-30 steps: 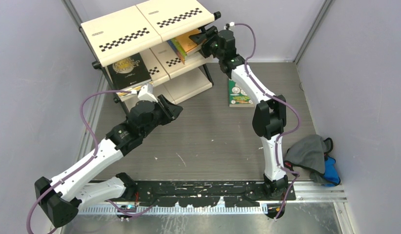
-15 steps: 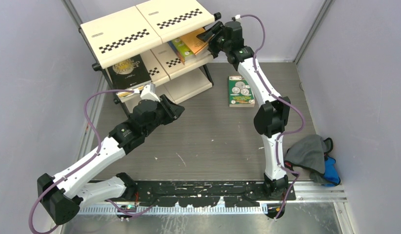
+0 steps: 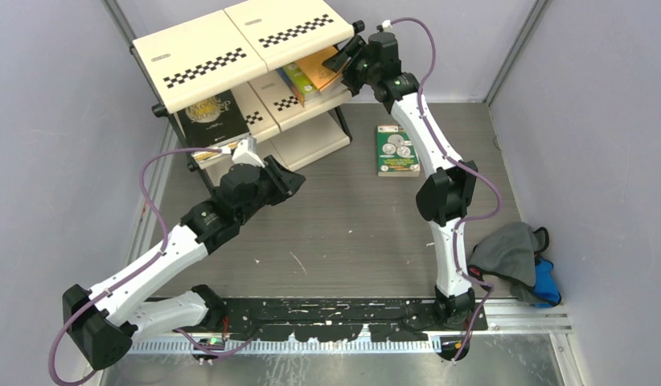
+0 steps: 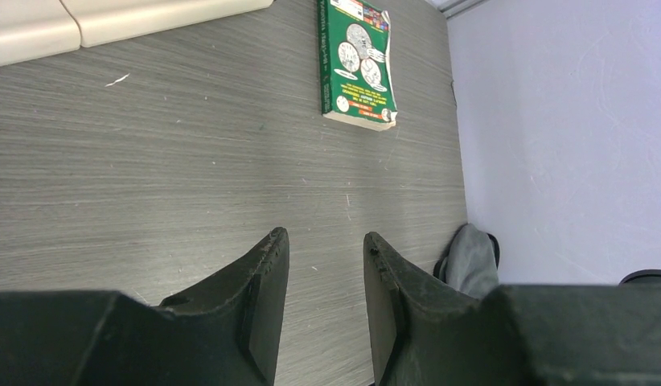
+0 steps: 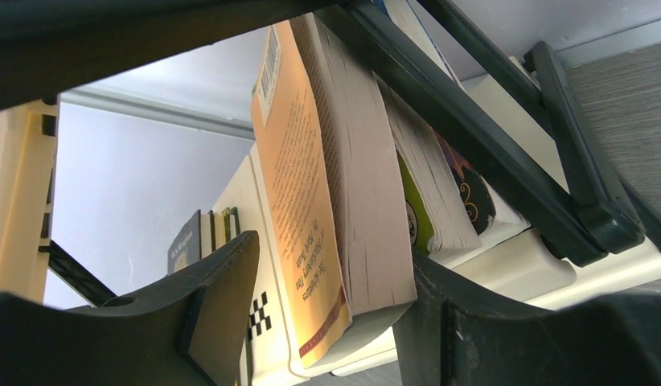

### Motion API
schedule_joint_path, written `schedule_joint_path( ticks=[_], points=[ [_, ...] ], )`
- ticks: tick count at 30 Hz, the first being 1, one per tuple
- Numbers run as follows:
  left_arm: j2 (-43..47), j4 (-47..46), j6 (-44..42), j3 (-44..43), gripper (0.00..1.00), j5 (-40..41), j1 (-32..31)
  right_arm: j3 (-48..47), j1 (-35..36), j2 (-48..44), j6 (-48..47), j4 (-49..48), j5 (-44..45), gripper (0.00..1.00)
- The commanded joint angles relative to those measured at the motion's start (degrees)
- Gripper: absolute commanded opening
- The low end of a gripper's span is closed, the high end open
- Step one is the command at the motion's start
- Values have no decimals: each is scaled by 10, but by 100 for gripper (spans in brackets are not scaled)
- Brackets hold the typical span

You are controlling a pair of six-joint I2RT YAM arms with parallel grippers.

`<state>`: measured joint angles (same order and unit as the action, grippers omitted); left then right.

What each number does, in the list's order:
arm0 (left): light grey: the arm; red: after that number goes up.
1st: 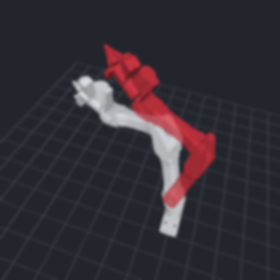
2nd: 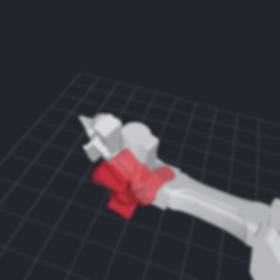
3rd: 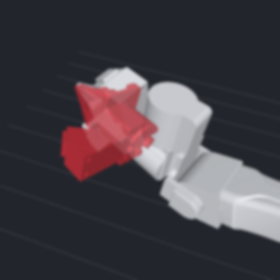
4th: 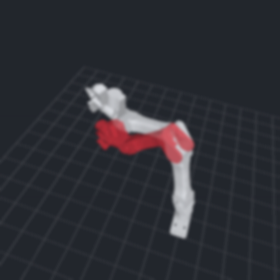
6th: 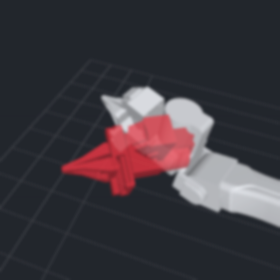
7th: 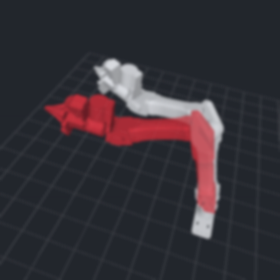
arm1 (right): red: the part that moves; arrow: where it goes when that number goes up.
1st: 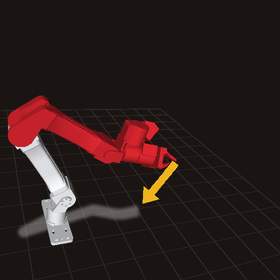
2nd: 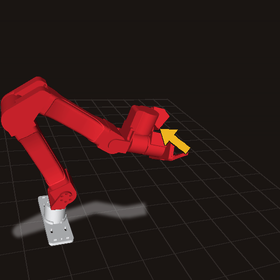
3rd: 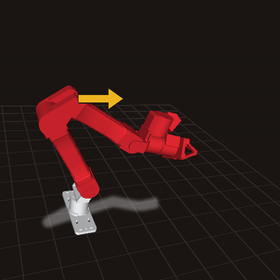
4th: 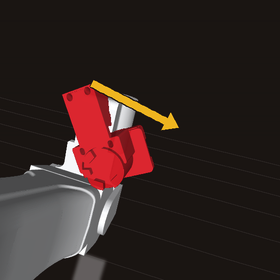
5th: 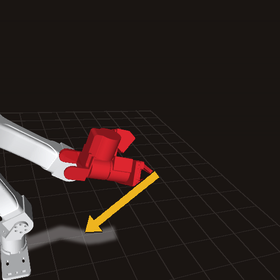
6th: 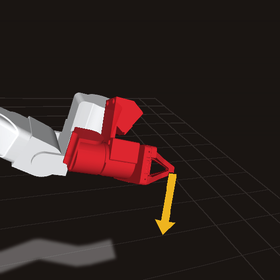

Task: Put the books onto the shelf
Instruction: Place the book on the shelf.

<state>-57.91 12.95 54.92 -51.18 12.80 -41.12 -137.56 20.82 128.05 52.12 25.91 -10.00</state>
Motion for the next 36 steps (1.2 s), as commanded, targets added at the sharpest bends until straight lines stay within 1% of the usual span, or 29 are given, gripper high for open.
schedule_joint_path(
  ticks=[1, 6, 11, 20, 25, 28, 36],
  points=[
    [-3, -35, -1, -2, 39, -8, 3, 28, -2, -25, -41, 34, 10, 64],
    [-6, -36, -1, -2, 39, -12, 3, 50, -3, -45, -51, 34, 26, 64],
    [-3, -35, -1, 0, 40, -11, 3, 98, -3, -78, -56, 19, 43, 64],
    [-6, -35, -2, -5, 39, -14, 3, 137, -10, -105, -55, 6, 50, 64],
    [-8, -34, -6, -8, 39, -15, 3, 188, -12, -138, -55, -40, 50, 64],
    [-10, -34, -7, -10, 39, -15, 3, 197, -15, -148, -58, -62, 36, 65],
    [-14, -32, -10, -18, 39, -15, 3, 189, -16, -155, -67, -69, 11, 66]
  ],
)
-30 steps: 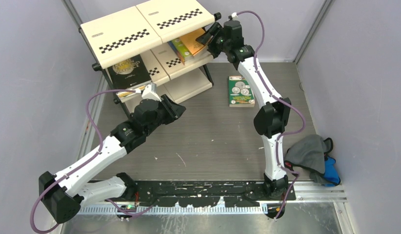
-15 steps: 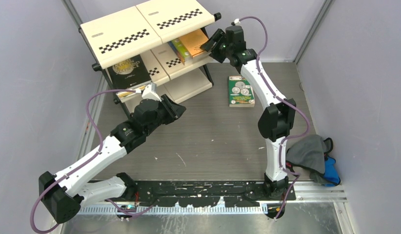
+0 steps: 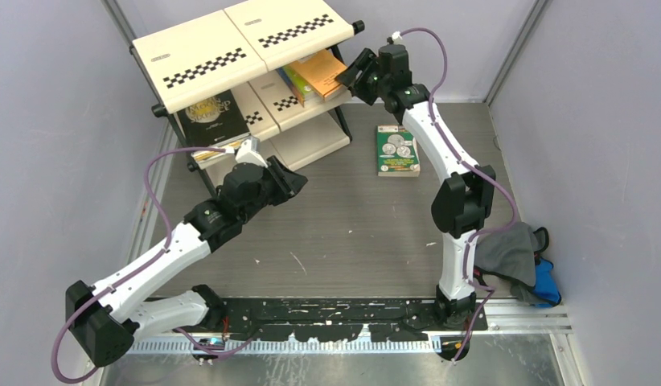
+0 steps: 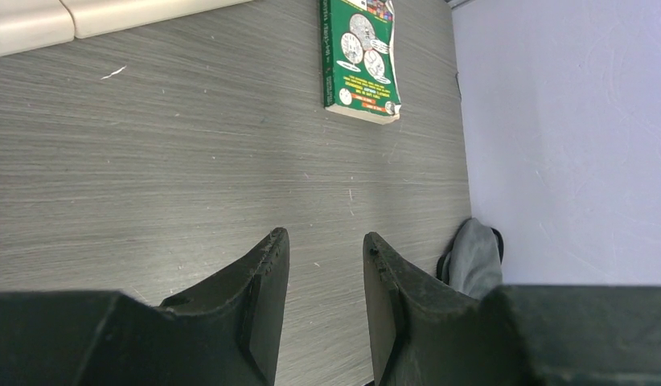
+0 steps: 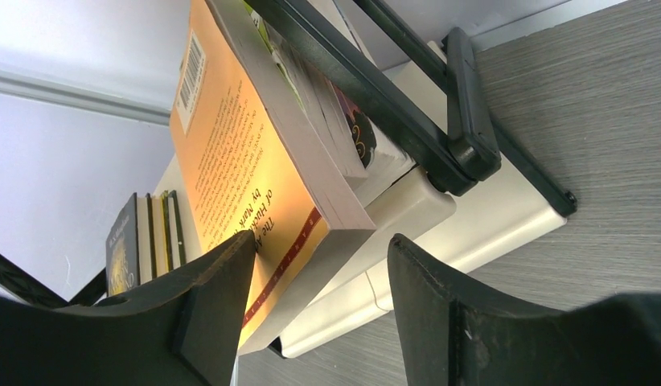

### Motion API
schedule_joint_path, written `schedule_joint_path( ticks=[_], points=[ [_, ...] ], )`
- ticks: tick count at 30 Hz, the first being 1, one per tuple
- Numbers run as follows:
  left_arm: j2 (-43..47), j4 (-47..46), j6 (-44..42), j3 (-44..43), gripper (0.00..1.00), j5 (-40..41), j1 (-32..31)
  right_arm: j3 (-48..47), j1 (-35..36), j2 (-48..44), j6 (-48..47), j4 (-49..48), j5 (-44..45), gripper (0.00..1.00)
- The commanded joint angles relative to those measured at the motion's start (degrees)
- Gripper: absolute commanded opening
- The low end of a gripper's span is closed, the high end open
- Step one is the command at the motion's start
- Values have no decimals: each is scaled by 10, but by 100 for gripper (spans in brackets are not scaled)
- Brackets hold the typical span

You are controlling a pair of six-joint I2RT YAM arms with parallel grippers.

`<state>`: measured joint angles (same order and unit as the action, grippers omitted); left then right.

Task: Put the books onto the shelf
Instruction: Place the book on the shelf.

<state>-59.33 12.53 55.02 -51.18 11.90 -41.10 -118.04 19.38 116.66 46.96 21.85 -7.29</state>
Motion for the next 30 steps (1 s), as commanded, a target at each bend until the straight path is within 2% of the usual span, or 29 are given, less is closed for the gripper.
schedule_joint_path(
  ticks=[1, 10, 17, 20, 22, 25, 26, 30],
  points=[
    [0, -29, -12, -19, 39, -7, 3, -6, -1, -43, -17, -28, -17, 67],
    [-9, -27, -14, -23, 39, -9, 3, 44, -1, -101, -44, -63, -22, 67],
    [-21, -31, -12, -30, 39, -10, 2, 58, -2, -138, -88, -33, -10, 63],
    [-24, -33, -9, -30, 39, -11, 2, 68, -2, -146, -107, -12, 1, 49],
    [-27, -34, -8, -30, 39, -11, 1, 80, -1, -148, -112, -5, 3, 28],
    [-27, -33, -7, -30, 39, -9, 1, 94, -1, -147, -115, -4, 2, 7],
    [-25, -32, -7, -29, 39, -8, 0, 96, -1, -145, -116, -4, 2, 2],
    [-21, -29, -7, -25, 39, -4, -1, 89, 0, -131, -116, -2, -11, 1]
  ],
)
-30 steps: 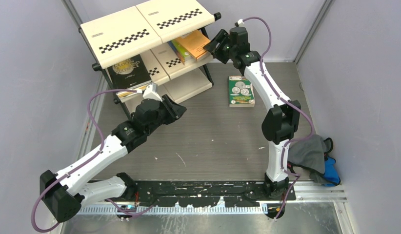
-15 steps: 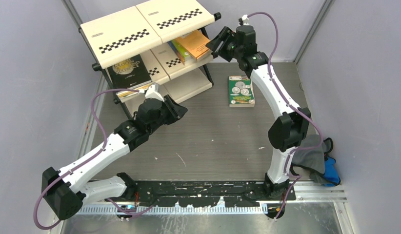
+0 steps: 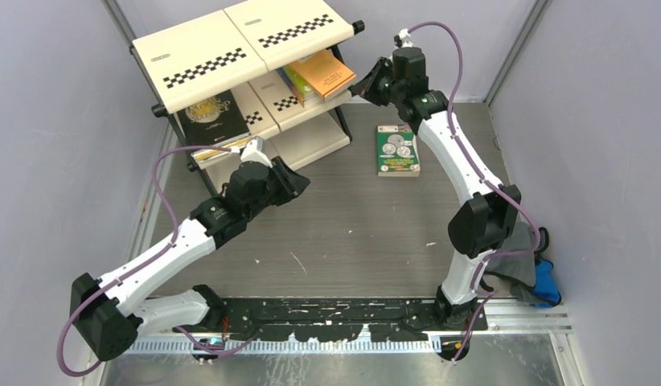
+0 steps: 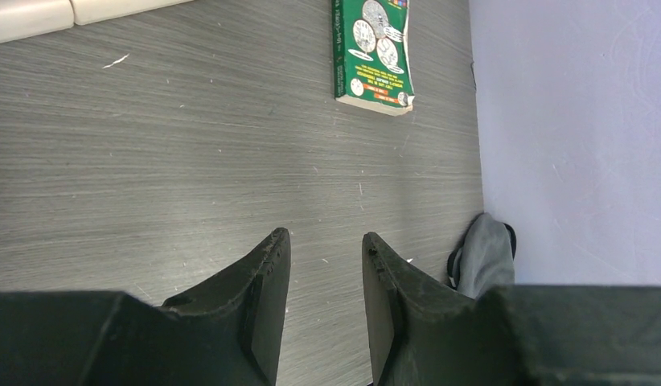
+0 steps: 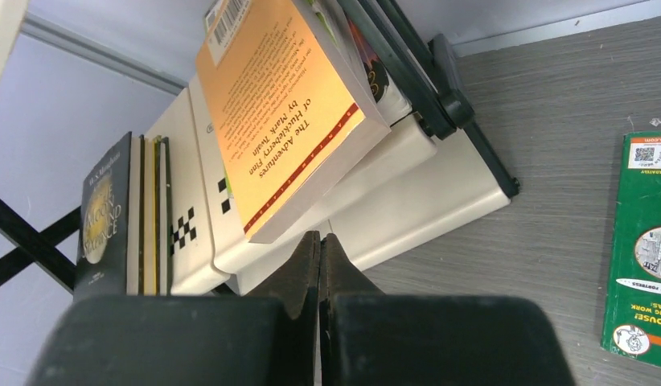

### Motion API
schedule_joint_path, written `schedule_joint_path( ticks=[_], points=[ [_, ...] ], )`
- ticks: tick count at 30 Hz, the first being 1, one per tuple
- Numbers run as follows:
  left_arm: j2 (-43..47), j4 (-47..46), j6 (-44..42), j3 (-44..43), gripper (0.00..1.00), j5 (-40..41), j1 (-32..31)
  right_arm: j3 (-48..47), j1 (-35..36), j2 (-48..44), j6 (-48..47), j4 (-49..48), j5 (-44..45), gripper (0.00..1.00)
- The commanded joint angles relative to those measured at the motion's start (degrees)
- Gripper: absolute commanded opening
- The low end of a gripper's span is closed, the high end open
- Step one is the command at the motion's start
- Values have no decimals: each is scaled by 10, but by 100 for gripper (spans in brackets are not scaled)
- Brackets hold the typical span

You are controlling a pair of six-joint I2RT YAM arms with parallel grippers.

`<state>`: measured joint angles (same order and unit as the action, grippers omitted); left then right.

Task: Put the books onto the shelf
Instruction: Place the book on the shelf.

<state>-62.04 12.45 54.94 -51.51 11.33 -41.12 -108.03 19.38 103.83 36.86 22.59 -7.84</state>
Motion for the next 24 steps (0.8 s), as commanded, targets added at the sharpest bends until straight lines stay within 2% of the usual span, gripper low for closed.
schedule_joint_path(
  ticks=[1, 4, 15, 24],
  points=[
    [6, -28, -6, -22, 39, 2, 0, -16, 2, 3, -16, -8, -8, 1],
    [7, -26, -10, -22, 40, 1, 0, -31, 6, 17, -15, -5, -9, 1],
    [17, -16, -24, -21, 62, 13, 0, -82, 18, 68, -7, 3, -17, 1],
    [17, -11, -33, -23, 71, 21, 0, -130, 25, 98, -5, 11, -22, 1]
  ],
)
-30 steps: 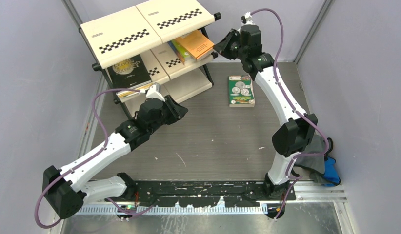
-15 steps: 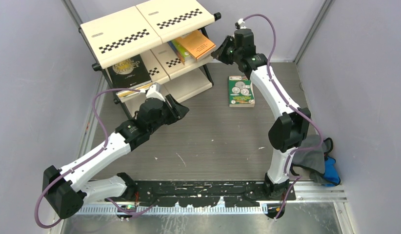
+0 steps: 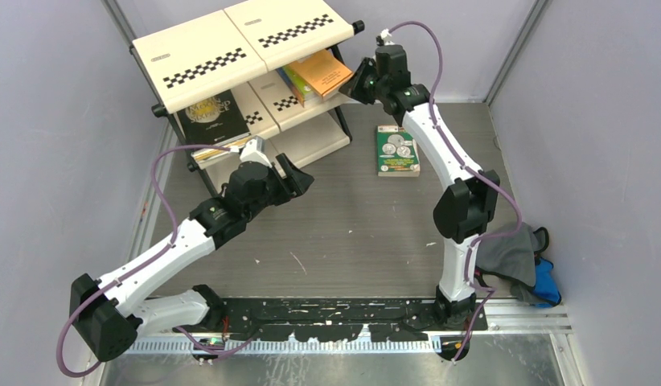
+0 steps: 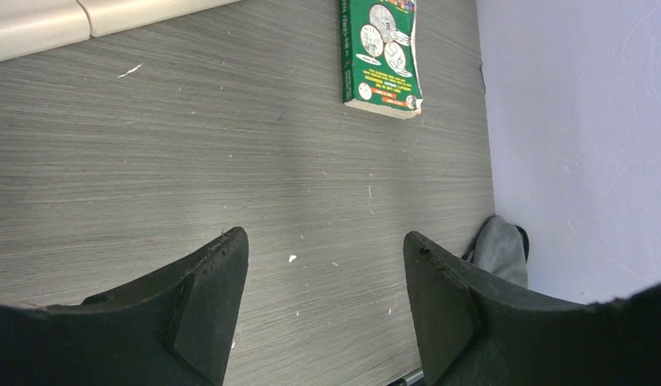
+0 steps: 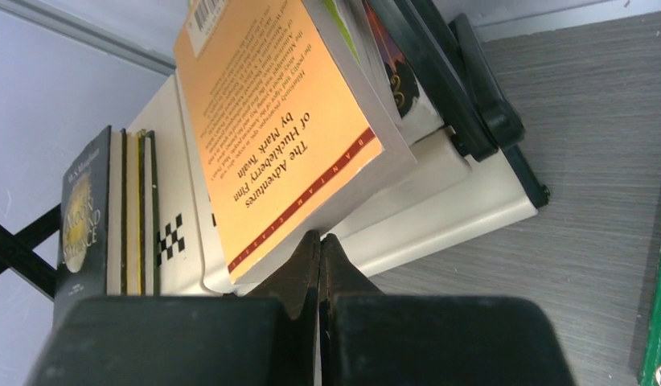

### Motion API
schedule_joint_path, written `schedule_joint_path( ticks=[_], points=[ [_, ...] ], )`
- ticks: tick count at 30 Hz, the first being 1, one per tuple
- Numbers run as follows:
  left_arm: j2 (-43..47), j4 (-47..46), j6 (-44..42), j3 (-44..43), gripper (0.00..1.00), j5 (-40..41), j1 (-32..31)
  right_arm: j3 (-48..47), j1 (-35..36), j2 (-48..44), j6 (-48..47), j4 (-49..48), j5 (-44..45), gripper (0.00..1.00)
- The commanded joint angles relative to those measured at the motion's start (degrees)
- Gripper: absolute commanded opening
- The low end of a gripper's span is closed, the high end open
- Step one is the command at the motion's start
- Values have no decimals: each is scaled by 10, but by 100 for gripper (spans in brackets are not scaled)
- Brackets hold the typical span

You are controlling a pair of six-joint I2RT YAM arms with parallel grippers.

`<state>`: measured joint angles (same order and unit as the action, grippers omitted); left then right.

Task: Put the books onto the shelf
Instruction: Place the book on the shelf.

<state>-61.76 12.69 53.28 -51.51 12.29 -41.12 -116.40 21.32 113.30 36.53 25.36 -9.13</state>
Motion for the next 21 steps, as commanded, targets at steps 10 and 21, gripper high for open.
schedule_joint_path(
  ticks=[10, 21],
  points=[
    [11, -9, -30, -31, 73, 20, 1, -94, 11, 42, 1, -4, -14, 1],
    [-2, -10, -46, -44, 74, 20, 1, -96, 30, 33, -7, 2, -16, 1]
  ],
)
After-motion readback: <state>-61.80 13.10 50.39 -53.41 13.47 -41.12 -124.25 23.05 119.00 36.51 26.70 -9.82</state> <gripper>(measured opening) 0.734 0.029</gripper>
